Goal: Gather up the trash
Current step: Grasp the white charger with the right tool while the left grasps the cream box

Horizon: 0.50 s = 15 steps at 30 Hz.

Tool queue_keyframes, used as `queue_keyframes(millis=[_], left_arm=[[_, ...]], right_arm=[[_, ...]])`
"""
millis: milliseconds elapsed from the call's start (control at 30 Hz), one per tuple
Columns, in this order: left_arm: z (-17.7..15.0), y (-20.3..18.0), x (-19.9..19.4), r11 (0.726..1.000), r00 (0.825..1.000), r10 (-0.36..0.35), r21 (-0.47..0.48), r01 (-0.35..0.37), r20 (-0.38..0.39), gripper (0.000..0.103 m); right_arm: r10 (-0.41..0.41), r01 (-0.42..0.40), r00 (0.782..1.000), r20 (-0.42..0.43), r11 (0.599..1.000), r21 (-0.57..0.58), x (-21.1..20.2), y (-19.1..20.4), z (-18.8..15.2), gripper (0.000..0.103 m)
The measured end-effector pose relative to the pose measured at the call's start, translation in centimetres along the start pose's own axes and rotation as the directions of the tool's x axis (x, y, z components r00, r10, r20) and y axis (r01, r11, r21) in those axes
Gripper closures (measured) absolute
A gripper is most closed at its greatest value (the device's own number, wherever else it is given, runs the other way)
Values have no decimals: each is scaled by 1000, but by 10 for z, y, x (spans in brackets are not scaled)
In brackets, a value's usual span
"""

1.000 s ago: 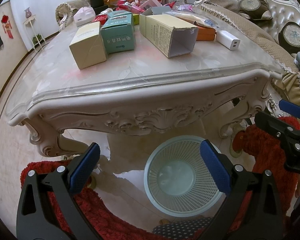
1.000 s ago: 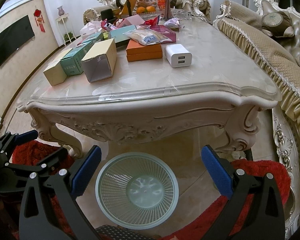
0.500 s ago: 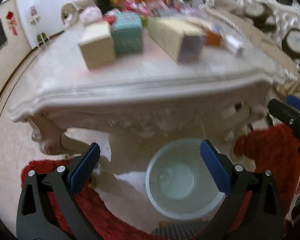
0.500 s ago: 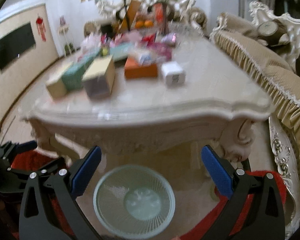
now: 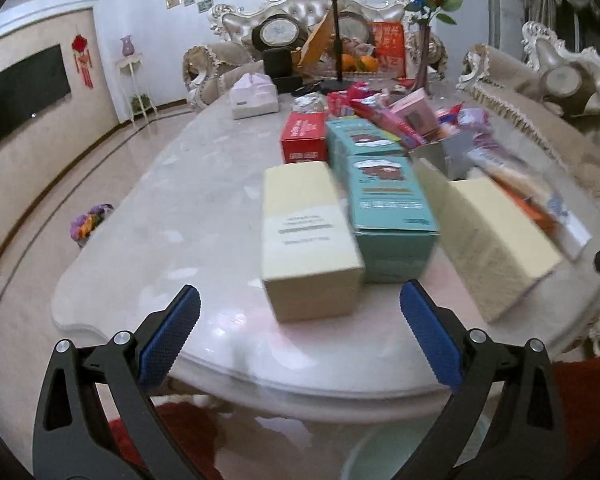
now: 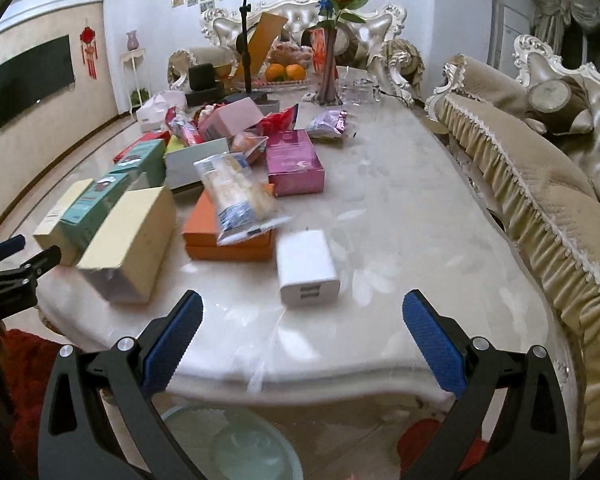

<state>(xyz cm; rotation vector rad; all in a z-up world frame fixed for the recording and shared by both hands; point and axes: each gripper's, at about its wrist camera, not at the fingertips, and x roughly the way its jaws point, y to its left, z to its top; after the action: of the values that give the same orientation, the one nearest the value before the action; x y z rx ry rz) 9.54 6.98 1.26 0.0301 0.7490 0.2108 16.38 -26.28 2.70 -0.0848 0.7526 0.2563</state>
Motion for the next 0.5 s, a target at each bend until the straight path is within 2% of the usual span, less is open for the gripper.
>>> queue_keyframes(millis=[167,500], left_arm=[[5,18,12,999,1000,-3,-50,2,-12,6],[20,31,28,997,997,72,3,-72,17,6]], right_arm=[[-4,4,1000,-5,1000,-24,9,1,4,7],[-38,37,999,-16,998,-46,25,-8,9,7]])
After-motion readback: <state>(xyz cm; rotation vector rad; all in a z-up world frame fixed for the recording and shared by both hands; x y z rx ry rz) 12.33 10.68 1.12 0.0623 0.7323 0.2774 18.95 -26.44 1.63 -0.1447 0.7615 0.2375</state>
